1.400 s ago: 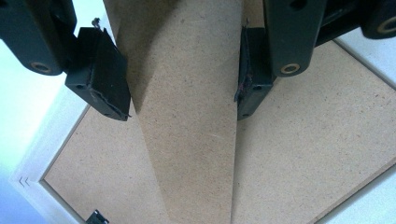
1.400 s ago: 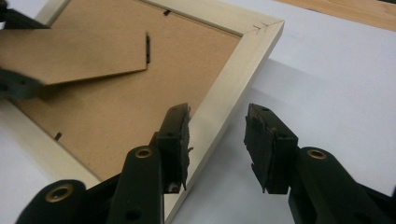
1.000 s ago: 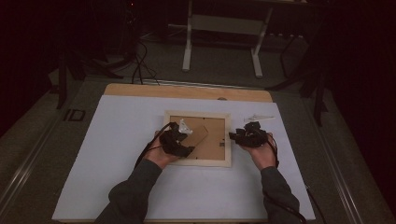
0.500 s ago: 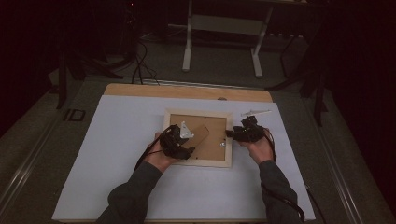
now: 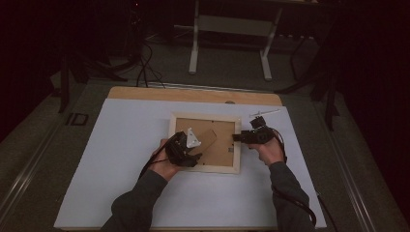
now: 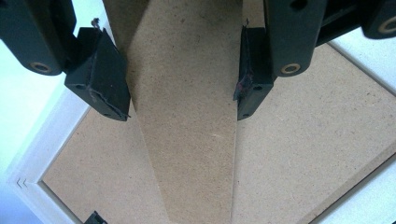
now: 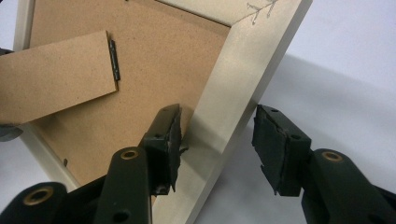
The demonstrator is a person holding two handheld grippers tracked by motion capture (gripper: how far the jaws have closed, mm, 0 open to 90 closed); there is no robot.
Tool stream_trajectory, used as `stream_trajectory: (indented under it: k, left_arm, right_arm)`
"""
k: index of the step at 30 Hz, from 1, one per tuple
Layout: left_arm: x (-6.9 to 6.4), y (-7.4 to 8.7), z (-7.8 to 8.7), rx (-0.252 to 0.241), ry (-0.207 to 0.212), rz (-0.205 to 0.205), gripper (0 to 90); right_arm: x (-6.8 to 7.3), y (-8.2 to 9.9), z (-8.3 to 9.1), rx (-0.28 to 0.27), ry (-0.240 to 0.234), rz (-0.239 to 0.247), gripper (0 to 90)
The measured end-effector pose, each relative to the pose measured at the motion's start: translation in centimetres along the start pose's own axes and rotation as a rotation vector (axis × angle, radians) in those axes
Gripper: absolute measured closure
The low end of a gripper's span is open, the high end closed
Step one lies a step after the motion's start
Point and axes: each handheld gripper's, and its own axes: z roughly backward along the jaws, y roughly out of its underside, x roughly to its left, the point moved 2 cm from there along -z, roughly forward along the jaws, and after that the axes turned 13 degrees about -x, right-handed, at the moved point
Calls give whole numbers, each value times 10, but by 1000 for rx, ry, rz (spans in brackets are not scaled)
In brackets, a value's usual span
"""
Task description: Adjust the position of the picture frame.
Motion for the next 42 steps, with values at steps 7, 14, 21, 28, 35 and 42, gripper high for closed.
stream_trajectory:
  k: [7,14,21,28,35,42]
  left_arm:
    - [-3,0,2,-20,-10,-29,410]
    - [-1,2,2,-27,0,-21,409]
    - [4,3,3,-29,39,41,406]
    - [14,4,3,-34,123,158,381]
    - [33,8,6,-48,240,360,425]
    - [43,13,4,-11,332,478,486]
  right_arm:
    - [-3,-1,0,7,-45,-30,526]
    - [-5,2,2,-7,-59,-74,559]
    - [-3,3,4,-24,-45,-82,566]
    - [-2,5,4,-42,-33,-89,569]
    - [0,5,5,-48,-28,-76,570]
    - [2,3,7,-50,-24,-59,569]
